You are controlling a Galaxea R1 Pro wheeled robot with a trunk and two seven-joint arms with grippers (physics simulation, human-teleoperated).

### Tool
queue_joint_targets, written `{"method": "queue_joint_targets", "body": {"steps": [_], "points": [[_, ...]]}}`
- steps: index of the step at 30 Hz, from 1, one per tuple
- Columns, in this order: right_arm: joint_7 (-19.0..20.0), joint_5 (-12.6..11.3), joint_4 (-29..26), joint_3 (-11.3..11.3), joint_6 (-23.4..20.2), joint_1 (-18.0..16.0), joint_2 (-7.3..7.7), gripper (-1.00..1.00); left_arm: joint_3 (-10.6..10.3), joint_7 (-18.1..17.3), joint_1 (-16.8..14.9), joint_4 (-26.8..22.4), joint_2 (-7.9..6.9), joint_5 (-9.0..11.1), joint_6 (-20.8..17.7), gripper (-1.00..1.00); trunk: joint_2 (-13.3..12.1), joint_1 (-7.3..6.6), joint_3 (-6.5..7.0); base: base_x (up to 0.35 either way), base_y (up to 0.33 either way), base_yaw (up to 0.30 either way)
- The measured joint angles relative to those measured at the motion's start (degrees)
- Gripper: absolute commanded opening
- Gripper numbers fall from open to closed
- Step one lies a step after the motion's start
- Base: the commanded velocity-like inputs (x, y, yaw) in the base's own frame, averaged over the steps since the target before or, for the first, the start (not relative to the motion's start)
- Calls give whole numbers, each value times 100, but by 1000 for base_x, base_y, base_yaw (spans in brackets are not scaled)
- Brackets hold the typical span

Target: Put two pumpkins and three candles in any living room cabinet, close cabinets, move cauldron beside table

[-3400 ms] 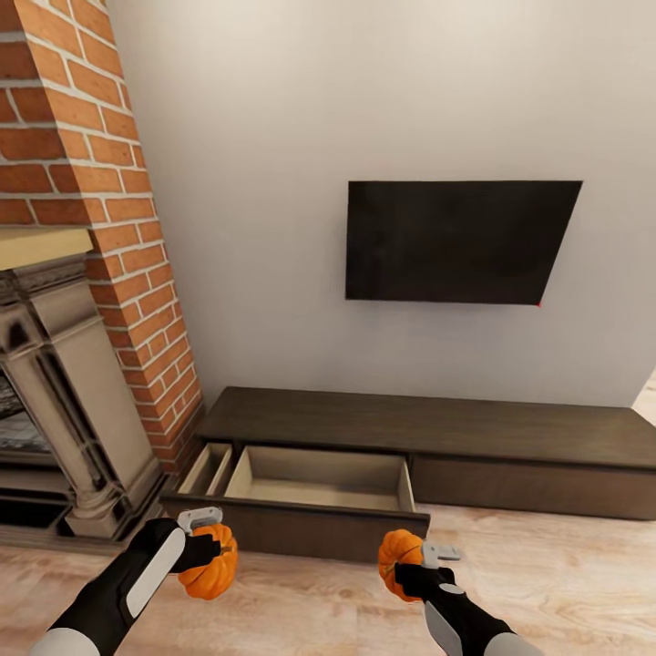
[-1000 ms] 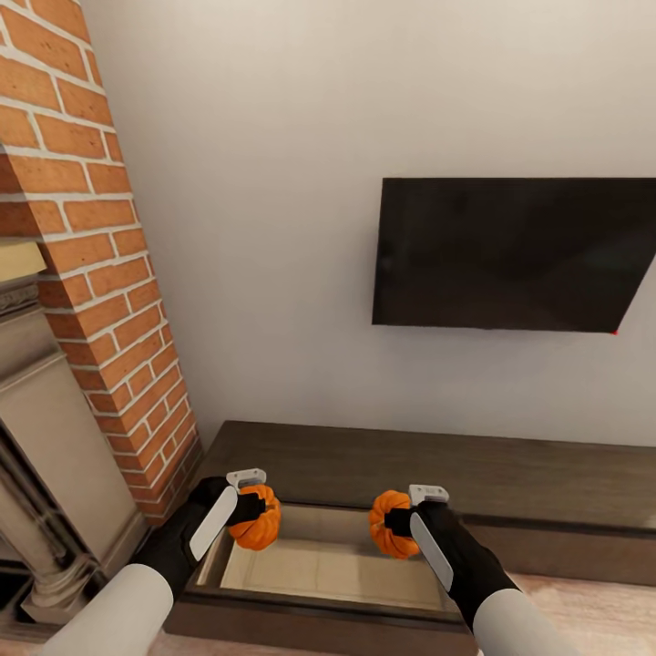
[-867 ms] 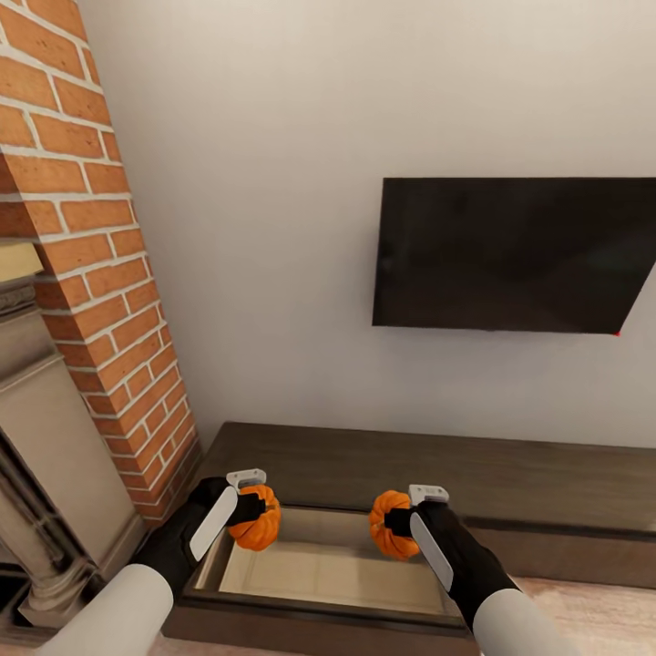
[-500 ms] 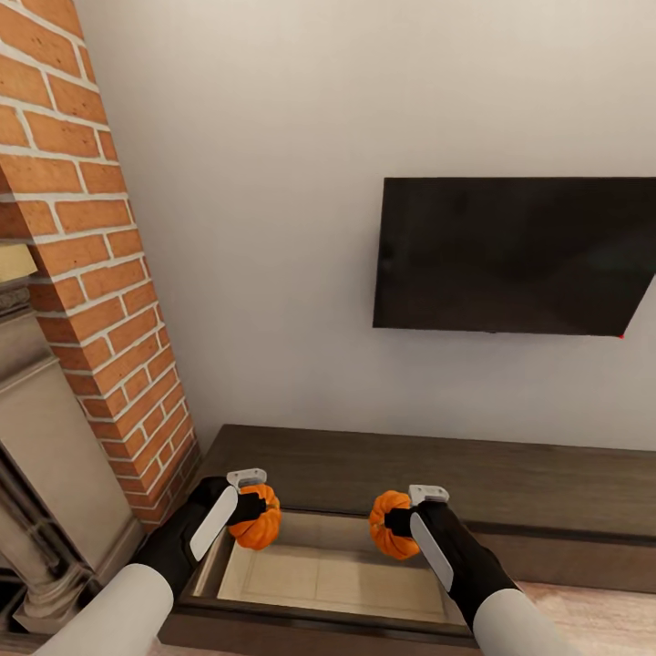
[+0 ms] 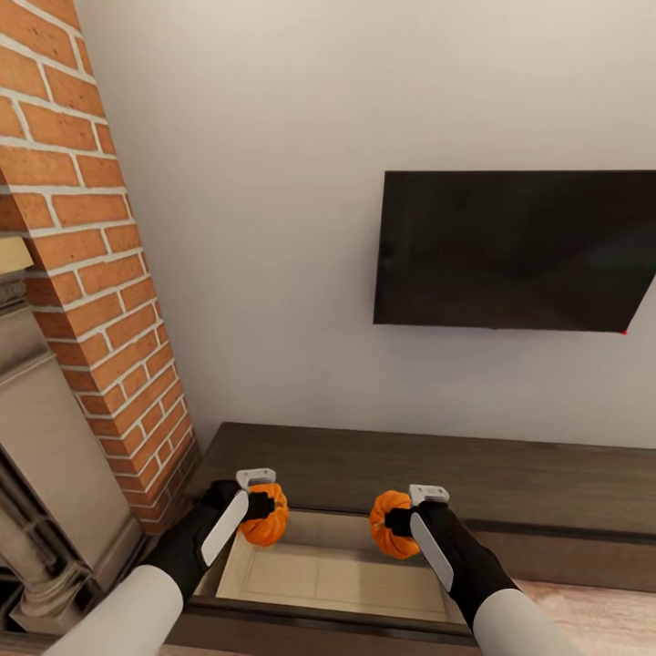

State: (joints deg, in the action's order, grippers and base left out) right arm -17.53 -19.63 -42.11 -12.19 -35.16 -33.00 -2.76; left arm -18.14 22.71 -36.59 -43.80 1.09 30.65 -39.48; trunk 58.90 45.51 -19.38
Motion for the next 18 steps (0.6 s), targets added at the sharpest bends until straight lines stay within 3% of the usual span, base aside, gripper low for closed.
{"method": "queue_joint_targets", "body": {"steps": [4, 18], "points": [[-2, 0, 0, 1, -4, 0, 1, -100, -40, 0, -1, 9, 17, -114, 91, -100, 161, 88, -72, 0, 0, 0], [2, -1, -8, 1, 31, 0, 1, -100, -49, 0, -1, 11, 20, -140, 117, -100, 723, 396, -324, 0, 0, 0]]}}
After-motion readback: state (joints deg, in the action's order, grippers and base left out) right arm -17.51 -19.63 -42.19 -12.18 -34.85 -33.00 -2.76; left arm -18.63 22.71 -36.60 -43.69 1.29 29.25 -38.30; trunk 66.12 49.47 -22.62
